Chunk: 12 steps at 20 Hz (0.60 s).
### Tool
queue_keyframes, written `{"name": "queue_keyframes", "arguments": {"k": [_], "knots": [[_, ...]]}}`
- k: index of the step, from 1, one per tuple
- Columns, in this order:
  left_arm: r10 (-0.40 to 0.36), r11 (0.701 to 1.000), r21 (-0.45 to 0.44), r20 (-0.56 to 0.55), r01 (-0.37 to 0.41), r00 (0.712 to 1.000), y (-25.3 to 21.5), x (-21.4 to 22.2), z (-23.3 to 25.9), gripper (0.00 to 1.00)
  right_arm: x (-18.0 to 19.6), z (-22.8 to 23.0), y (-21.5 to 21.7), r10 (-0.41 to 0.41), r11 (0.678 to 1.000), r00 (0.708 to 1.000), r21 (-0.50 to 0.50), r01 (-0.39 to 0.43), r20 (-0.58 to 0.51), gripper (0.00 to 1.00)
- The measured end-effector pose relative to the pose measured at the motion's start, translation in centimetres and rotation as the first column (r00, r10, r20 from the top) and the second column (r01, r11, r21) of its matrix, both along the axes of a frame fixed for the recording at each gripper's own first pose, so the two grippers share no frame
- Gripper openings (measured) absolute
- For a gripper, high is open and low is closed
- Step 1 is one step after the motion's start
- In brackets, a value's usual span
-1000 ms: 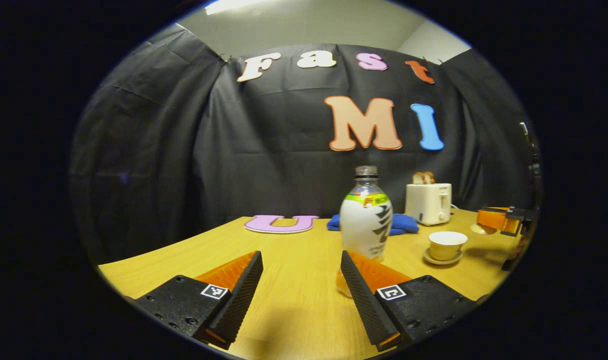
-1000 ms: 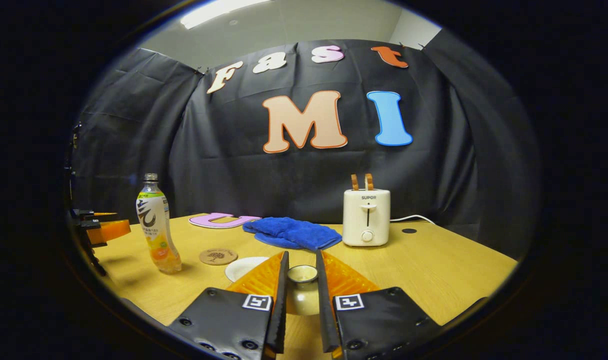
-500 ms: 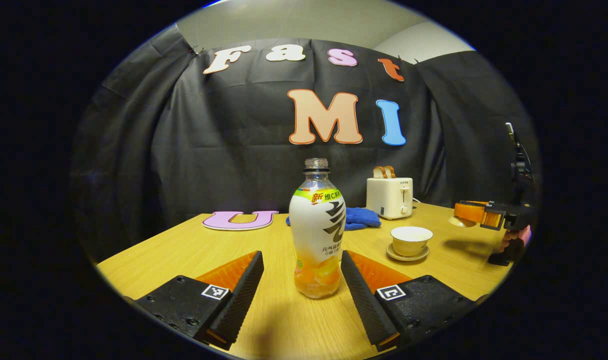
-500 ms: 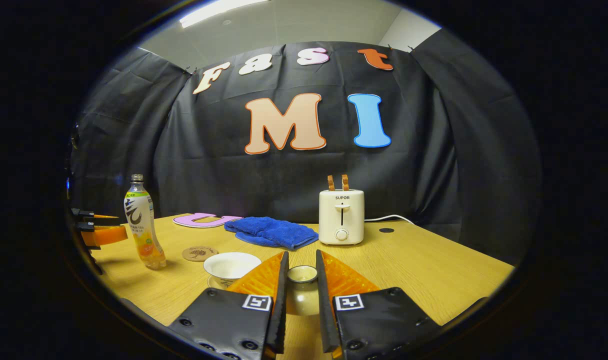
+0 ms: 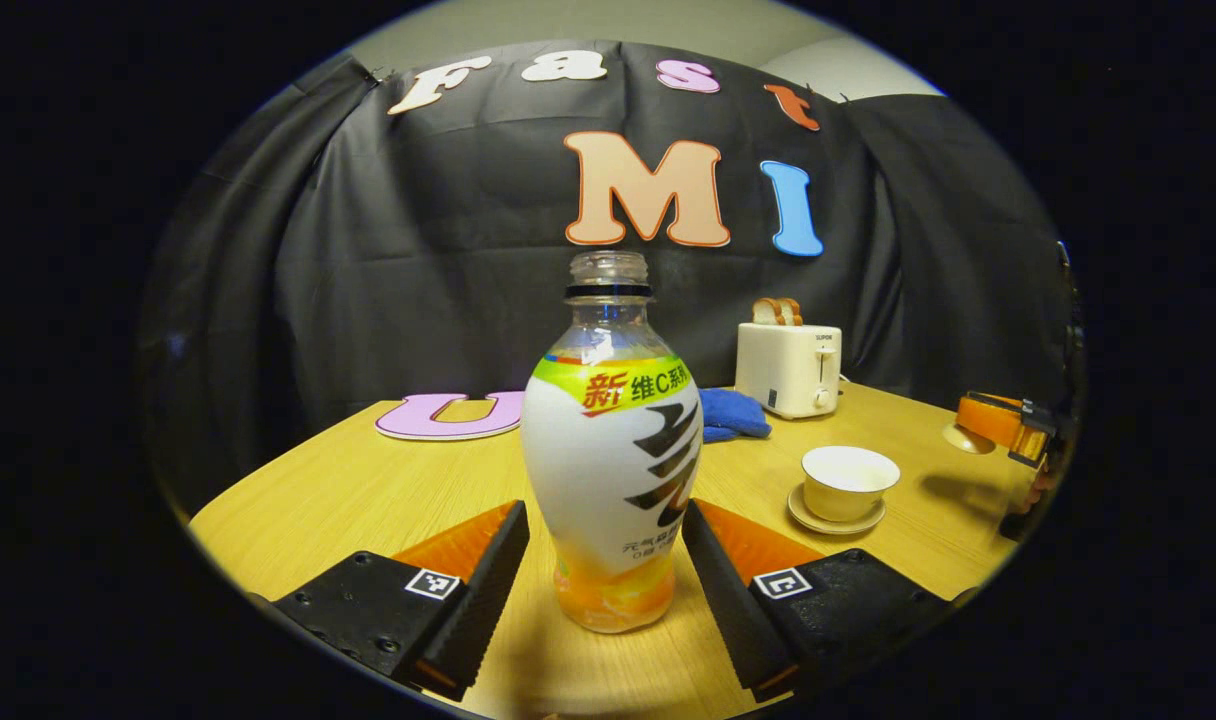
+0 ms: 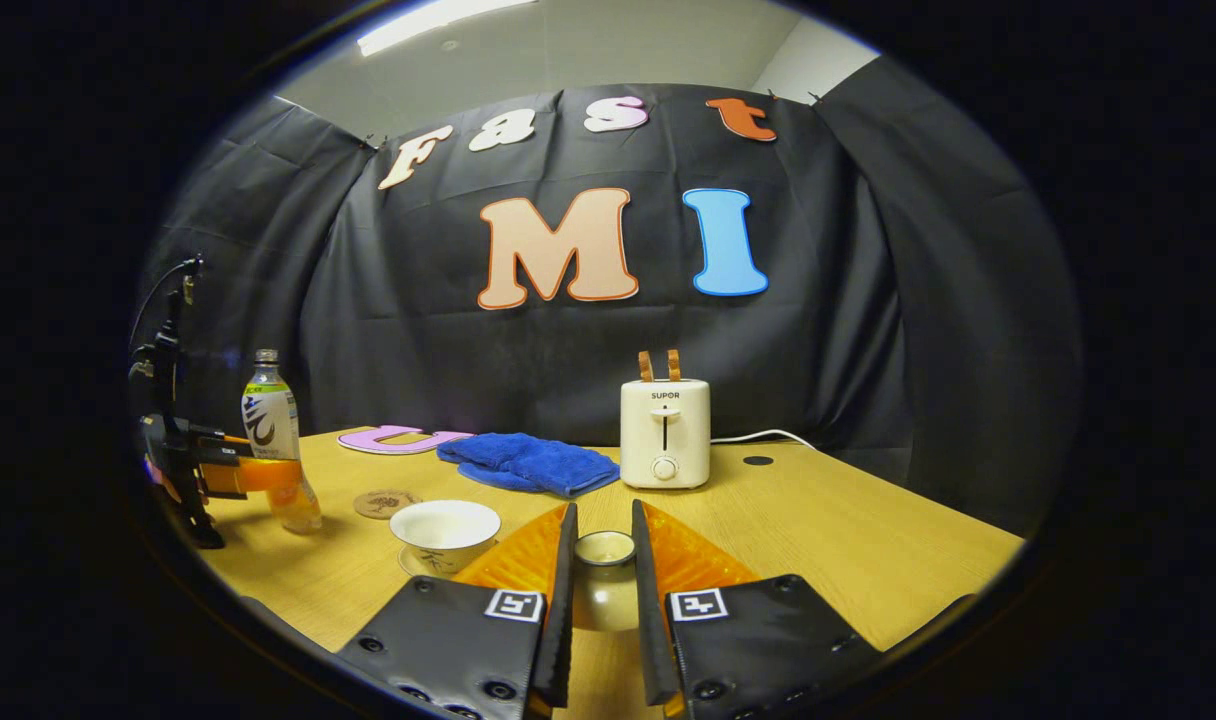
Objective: Open the teacup lid with one hand, grasp the water bottle and pour water into the teacup with the other hand; after pouring, place the water bottle on the coaster and then close the teacup lid.
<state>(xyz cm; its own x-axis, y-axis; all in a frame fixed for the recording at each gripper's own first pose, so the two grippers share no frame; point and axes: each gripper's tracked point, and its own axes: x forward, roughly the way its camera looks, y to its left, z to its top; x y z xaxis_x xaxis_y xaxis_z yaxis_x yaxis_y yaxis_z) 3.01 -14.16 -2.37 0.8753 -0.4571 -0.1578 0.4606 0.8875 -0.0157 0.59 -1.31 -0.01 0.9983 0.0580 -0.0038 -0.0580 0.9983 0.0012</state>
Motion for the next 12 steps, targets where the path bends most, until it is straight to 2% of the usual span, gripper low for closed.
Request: {"name": "queue_keyframes", "arguments": {"k": [3,5,7,12], "knots": [[0.013,1.0,0.016,0.0,-0.013,1.0,-0.5,1.0,-0.1,0.87,0.0,0.0,-0.7,-0.012,1.0,1.0,-0.001,0.012,0.0,0.31],[0.01,1.0,0.022,0.003,-0.01,1.0,-0.9,1.3,-0.2,0.81,0.1,0.0,-0.9,-0.015,1.0,1.0,-0.001,0.015,0.0,0.31],[0.009,0.999,0.031,0.001,-0.009,1.0,-1.3,1.6,-0.2,0.67,0.0,0.1,-1.2,-0.02,1.0,1.0,-0.001,0.02,0.001,0.31],[0.03,0.997,0.071,0.011,-0.03,1.0,-1.3,1.4,-0.2,0.58,0.0,0.2,-1.7,-0.029,1.0,1.0,-0.001,0.029,0.0,0.31]]}}
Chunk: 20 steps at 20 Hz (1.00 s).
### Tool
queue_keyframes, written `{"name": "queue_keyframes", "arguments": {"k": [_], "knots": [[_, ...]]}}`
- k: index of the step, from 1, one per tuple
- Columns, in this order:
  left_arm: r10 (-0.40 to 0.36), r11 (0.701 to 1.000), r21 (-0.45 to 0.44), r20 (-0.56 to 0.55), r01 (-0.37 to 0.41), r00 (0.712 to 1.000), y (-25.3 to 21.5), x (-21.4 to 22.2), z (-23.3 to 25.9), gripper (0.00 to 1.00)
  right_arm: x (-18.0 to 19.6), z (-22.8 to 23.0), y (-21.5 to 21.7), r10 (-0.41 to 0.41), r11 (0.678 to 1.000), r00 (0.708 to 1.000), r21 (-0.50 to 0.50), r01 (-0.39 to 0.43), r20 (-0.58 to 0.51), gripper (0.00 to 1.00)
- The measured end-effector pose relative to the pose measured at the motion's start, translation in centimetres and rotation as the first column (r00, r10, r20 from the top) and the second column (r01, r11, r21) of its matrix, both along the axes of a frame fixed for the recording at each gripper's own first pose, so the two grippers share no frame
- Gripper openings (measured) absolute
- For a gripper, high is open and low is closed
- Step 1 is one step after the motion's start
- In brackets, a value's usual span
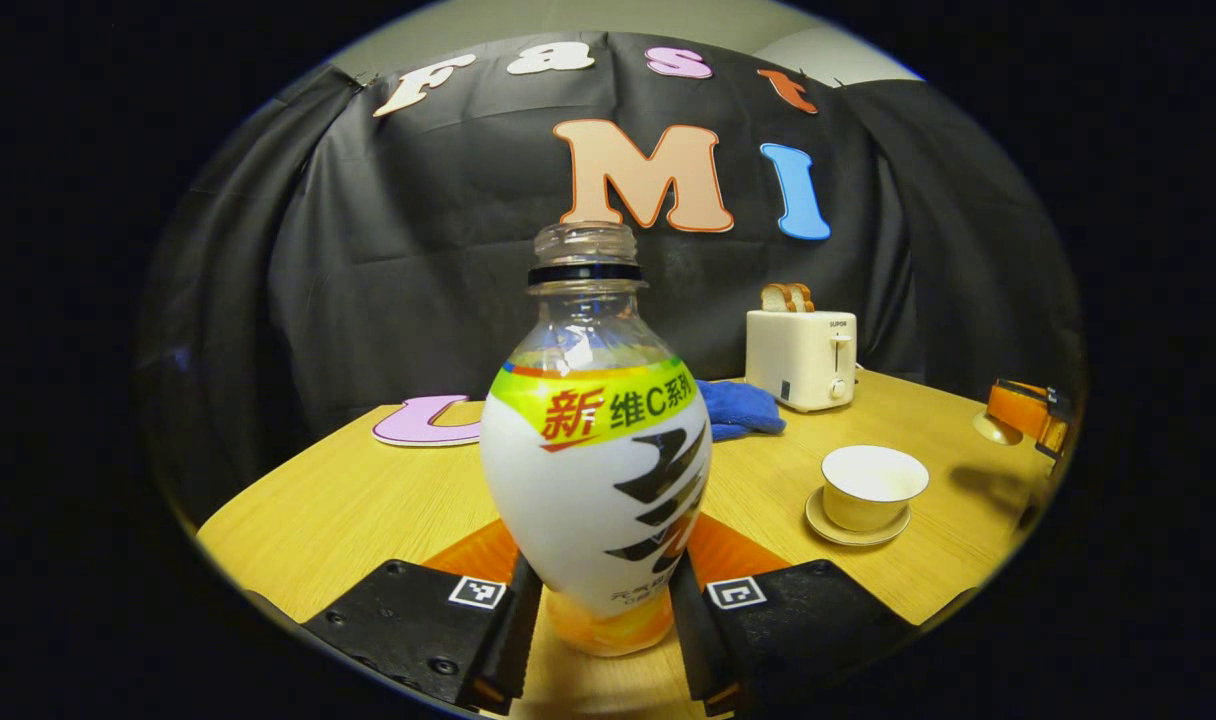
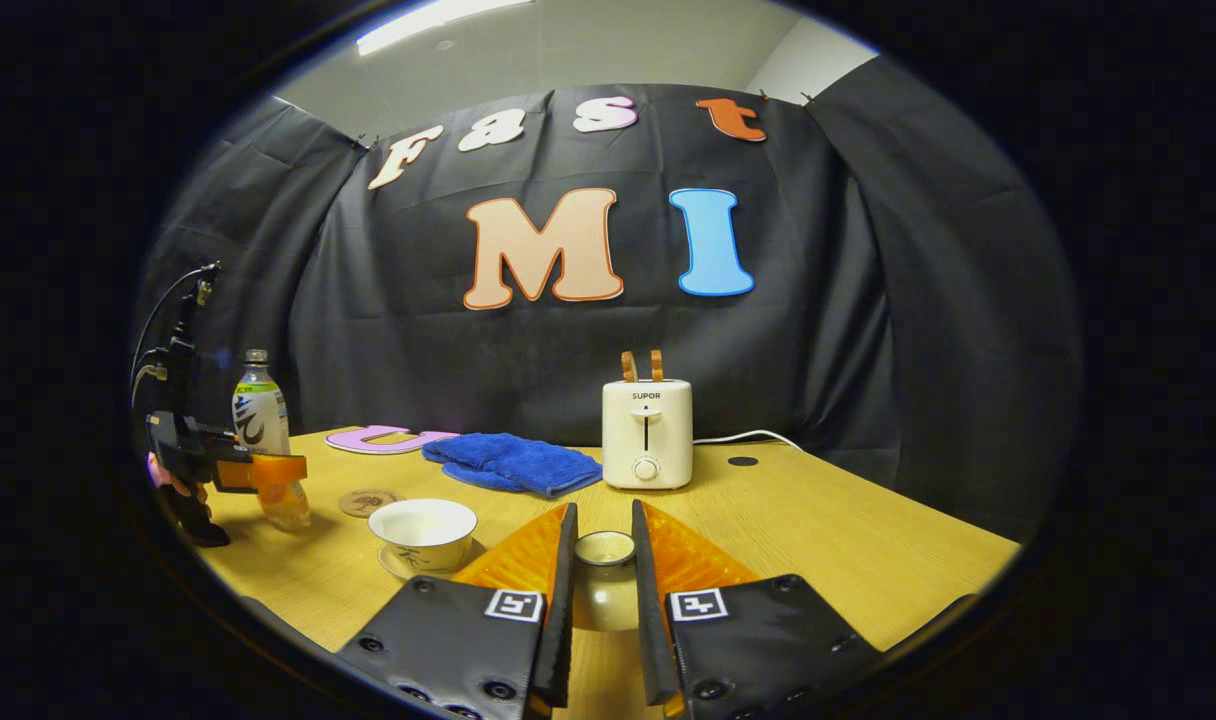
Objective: Open the teacup lid with one hand, grasp the water bottle and pour water into the teacup with the other hand; after pouring, place the water bottle on the coaster and then close the teacup lid.
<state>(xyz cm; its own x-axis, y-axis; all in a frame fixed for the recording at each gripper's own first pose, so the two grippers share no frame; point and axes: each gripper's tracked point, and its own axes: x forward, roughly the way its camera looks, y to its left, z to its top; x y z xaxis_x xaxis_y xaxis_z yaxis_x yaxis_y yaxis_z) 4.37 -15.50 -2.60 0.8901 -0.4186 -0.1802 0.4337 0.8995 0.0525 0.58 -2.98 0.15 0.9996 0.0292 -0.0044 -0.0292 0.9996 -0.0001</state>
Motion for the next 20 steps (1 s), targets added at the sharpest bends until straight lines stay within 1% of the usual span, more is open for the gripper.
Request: {"name": "queue_keyframes", "arguments": {"k": [1,2,4,5,7,8,9,12,14,16,20], "knots": [[0.002,0.999,0.033,0.009,-0.003,1.0,-0.1,-0.1,0.1,0.58,0.0,0.0,-0.2,-0.004,1.0,1.0,0.0,0.004,0.001,0.31],[0.006,0.997,0.074,0.022,-0.008,1.0,-0.2,-0.2,0.1,0.54,0.1,0.1,-0.4,-0.009,1.0,1.0,0.0,0.009,0.0,0.31],[0.011,0.986,0.164,0.063,-0.022,0.998,-0.1,0.0,0.7,0.52,0.1,0.1,-0.8,-0.017,1.0,1.0,0.0,0.017,0.0,0.32],[0.014,0.975,0.22,0.084,-0.032,0.996,0.0,0.1,1.1,0.52,0.2,0.1,-1.0,-0.021,1.0,1.0,-0.001,0.021,0.0,0.32],[0.005,0.935,0.348,0.157,-0.06,0.988,0.2,0.5,2.4,0.52,0.4,0.0,-1.3,-0.029,1.0,1.0,-0.001,0.029,-0.002,0.31],[-0.008,0.906,0.416,0.208,-0.081,0.978,0.3,0.8,3.2,0.52,0.3,0.0,-1.3,-0.032,0.999,0.999,-0.001,0.032,-0.003,0.31],[-0.028,0.869,0.485,0.244,-0.097,0.969,0.2,1.0,3.9,0.51,0.3,0.1,-1.4,-0.035,0.999,0.999,-0.001,0.035,-0.002,0.31],[-0.097,0.759,0.641,0.29,-0.118,0.952,-0.5,1.4,4.4,0.51,0.3,0.0,-1.8,-0.036,0.999,0.999,-0.001,0.036,-0.003,0.31],[-0.143,0.688,0.716,0.296,-0.121,0.944,-0.6,1.4,4.4,0.52,0.3,0.0,-2.1,-0.036,0.999,0.999,-0.002,0.036,-0.003,0.32],[-0.191,0.606,0.785,0.302,-0.129,0.934,-1.6,1.9,4.3,0.51,0.4,0.0,-2.2,-0.036,0.999,0.999,-0.002,0.036,-0.003,0.32],[-0.292,0.45,0.883,0.289,-0.136,0.912,-2.9,2.0,4.0,0.52,0.5,-0.1,-2.2,-0.032,0.999,0.999,-0.002,0.032,-0.003,0.31]]}}
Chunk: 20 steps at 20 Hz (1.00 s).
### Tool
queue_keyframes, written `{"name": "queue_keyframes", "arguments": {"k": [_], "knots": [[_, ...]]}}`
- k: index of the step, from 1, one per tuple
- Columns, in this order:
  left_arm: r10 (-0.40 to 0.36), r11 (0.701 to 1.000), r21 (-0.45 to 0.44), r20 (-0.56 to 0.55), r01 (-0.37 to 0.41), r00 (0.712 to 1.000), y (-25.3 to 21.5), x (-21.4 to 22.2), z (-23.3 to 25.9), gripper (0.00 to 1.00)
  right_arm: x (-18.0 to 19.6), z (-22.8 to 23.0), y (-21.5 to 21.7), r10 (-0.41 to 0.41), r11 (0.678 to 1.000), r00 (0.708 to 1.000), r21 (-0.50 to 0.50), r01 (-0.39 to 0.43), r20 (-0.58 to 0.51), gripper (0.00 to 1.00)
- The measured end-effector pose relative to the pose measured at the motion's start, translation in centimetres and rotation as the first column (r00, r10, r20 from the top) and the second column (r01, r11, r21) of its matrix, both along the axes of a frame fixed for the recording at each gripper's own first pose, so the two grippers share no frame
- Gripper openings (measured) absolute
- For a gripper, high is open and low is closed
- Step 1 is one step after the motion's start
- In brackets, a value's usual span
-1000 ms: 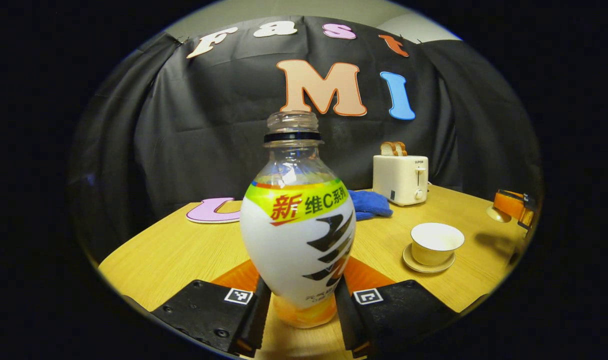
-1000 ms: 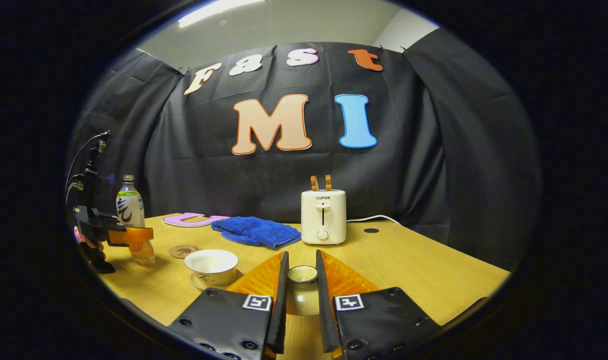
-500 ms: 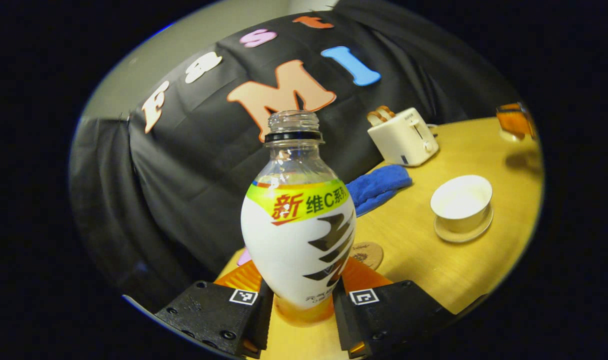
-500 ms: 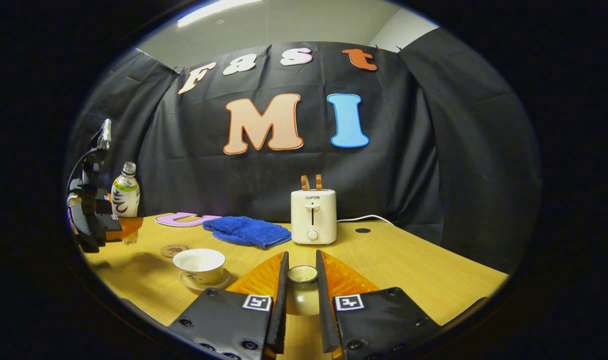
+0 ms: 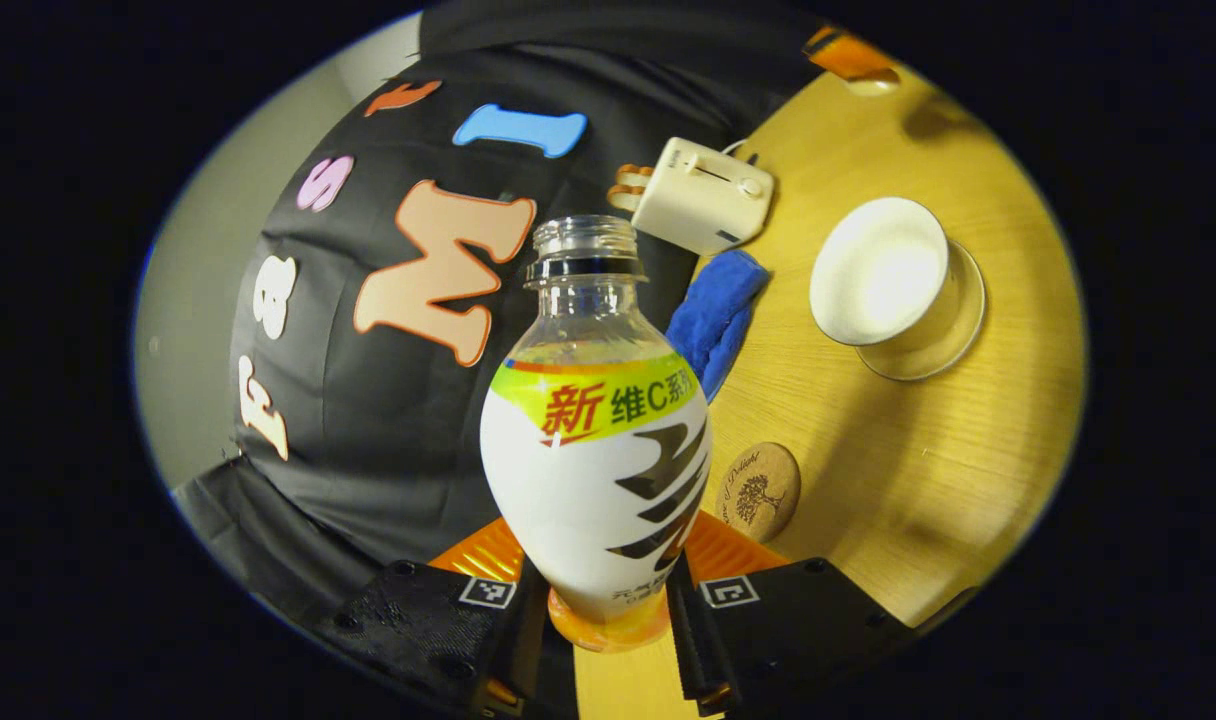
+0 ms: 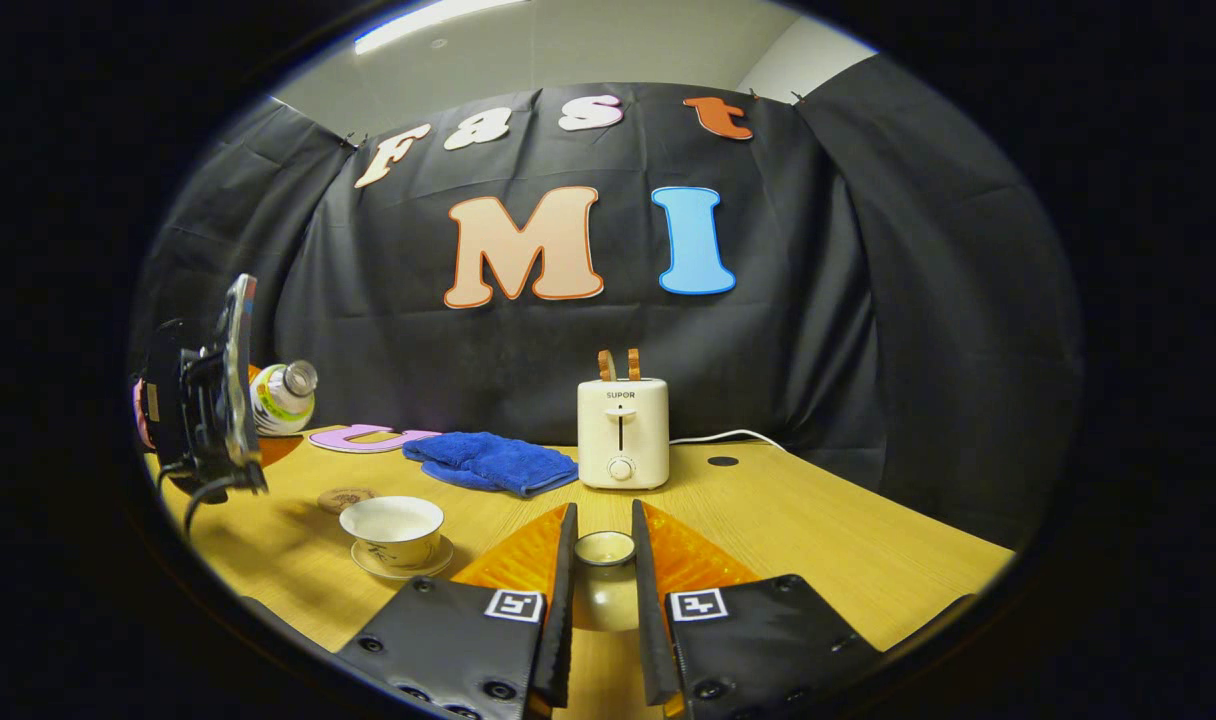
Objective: Open the teacup lid with one hand, grasp the water bottle and pour water into the teacup with the other hand; after pouring, place the water bottle on the coaster and then close the teacup lid.
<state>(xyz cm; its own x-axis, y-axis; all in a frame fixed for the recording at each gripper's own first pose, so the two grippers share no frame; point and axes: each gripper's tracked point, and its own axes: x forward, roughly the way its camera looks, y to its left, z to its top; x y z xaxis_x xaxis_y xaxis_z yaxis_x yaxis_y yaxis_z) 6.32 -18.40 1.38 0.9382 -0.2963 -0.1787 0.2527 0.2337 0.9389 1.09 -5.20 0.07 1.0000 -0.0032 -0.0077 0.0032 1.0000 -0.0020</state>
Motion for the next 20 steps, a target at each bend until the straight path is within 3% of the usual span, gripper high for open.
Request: {"name": "queue_keyframes", "arguments": {"k": [5,10,20], "knots": [[-0.021,0.979,0.205,0.037,0.013,0.999,-0.7,0.5,-0.3,0.52,0.0,0.0,-0.1,0.0,1.0,1.0,0.0,0.0,0.002,0.31],[-0.039,0.941,0.338,0.08,0.009,0.996,-1.0,0.7,0.6,0.52,0.1,0.0,-0.1,0.001,1.0,1.0,0.0,-0.001,0.001,0.31],[-0.058,0.867,0.499,0.113,-0.006,0.992,-0.9,1.0,1.3,0.52,0.2,-0.1,-0.1,0.002,1.0,1.0,0.0,-0.002,0.001,0.32]]}}
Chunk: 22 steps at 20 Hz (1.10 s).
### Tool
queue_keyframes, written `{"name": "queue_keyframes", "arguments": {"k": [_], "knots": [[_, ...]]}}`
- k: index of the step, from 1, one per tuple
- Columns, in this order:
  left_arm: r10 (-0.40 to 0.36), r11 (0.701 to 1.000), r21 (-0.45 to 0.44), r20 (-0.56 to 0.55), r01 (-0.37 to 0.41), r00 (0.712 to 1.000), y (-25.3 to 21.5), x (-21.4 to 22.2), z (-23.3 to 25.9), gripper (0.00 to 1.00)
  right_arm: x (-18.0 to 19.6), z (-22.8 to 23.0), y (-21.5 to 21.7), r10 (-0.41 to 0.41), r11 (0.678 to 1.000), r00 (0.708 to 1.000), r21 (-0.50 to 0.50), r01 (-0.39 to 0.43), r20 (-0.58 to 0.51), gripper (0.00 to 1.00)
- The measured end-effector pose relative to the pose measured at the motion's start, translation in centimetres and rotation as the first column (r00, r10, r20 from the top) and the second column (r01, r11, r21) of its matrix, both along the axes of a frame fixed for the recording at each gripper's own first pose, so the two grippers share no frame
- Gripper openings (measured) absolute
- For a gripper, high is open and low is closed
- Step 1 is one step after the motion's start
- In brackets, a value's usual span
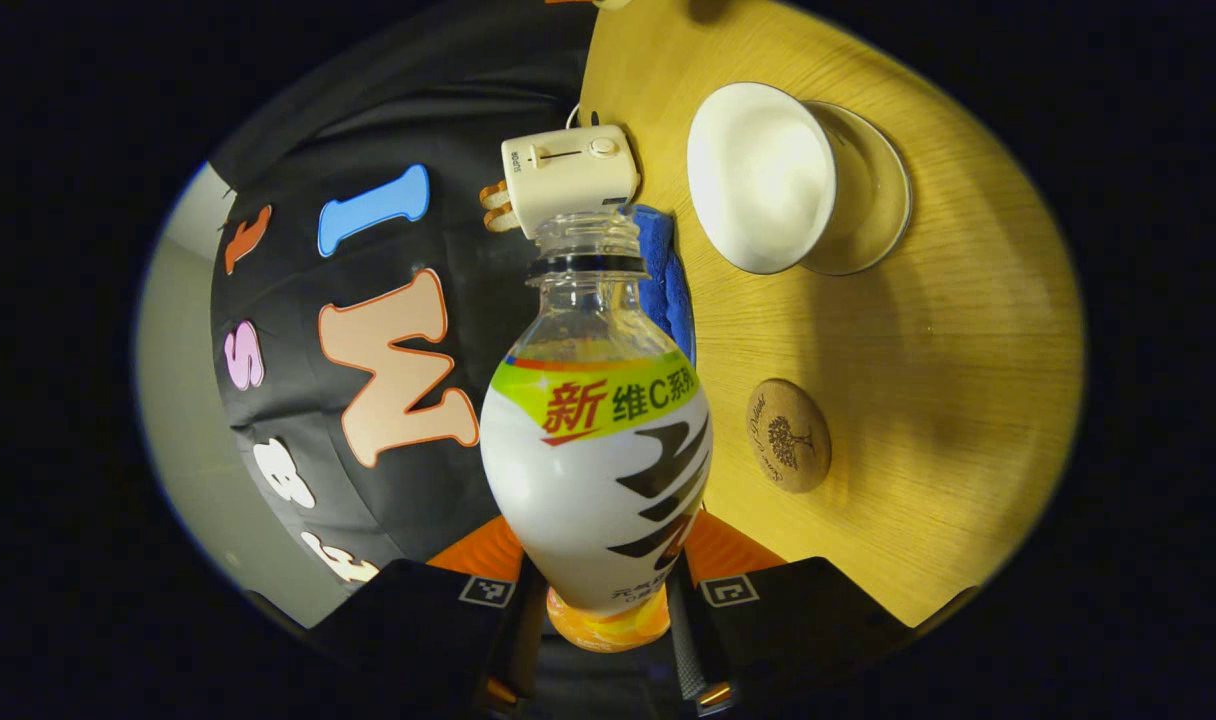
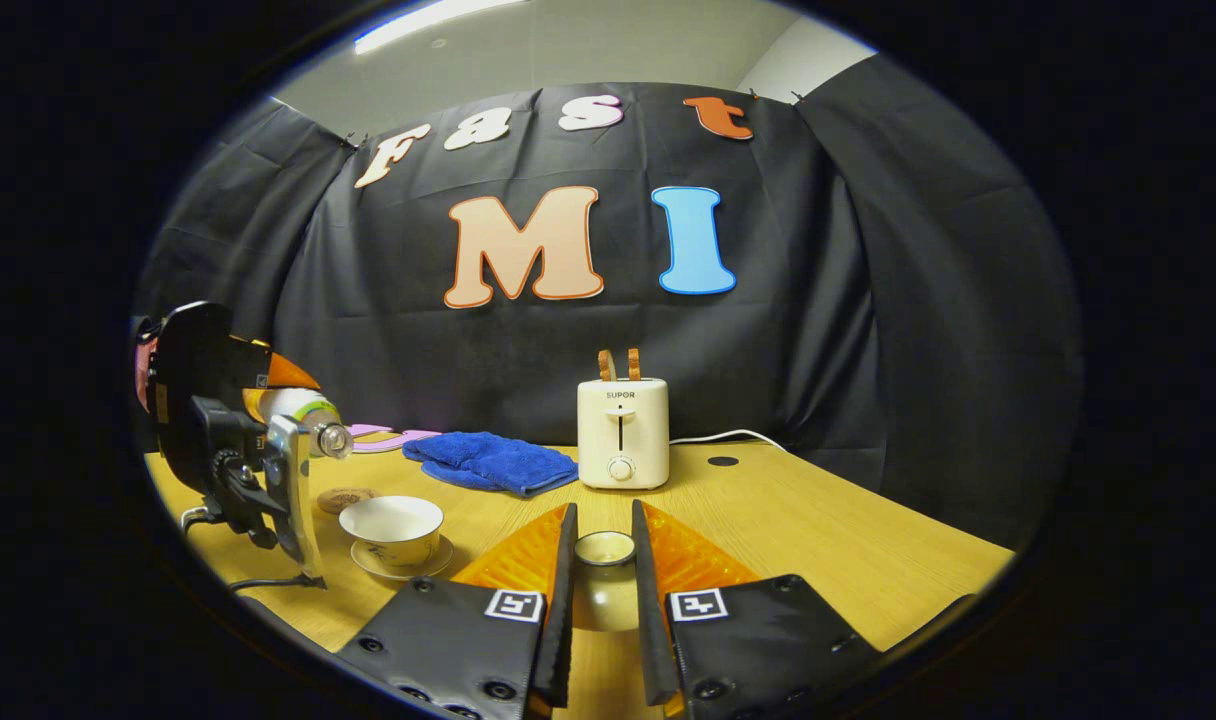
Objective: Open the teacup lid with one hand, grasp the water bottle and pour water into the teacup with the other hand; after pouring, place the water bottle on the coaster and then close the teacup lid.
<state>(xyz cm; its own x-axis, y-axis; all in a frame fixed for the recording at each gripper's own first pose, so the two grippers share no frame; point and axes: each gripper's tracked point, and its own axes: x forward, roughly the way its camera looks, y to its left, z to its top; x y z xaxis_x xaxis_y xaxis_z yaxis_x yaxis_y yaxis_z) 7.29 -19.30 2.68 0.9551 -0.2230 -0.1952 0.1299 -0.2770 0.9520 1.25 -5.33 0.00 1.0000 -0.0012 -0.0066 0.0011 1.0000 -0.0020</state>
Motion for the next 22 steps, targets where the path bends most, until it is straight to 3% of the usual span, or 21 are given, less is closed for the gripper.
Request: {"name": "queue_keyframes", "arguments": {"k": [9,22], "knots": [[-0.015,0.99,0.137,0.045,0.009,0.999,0.0,0.4,0.9,0.52,0.0,0.0,0.0,0.0,1.0,1.0,0.0,0.0,0.0,0.31],[-0.01,0.972,0.235,0.086,-0.011,0.996,0.0,1.3,4.0,0.52,0.0,-0.1,0.1,0.001,1.0,1.0,-0.001,-0.001,-0.001,0.32]]}}
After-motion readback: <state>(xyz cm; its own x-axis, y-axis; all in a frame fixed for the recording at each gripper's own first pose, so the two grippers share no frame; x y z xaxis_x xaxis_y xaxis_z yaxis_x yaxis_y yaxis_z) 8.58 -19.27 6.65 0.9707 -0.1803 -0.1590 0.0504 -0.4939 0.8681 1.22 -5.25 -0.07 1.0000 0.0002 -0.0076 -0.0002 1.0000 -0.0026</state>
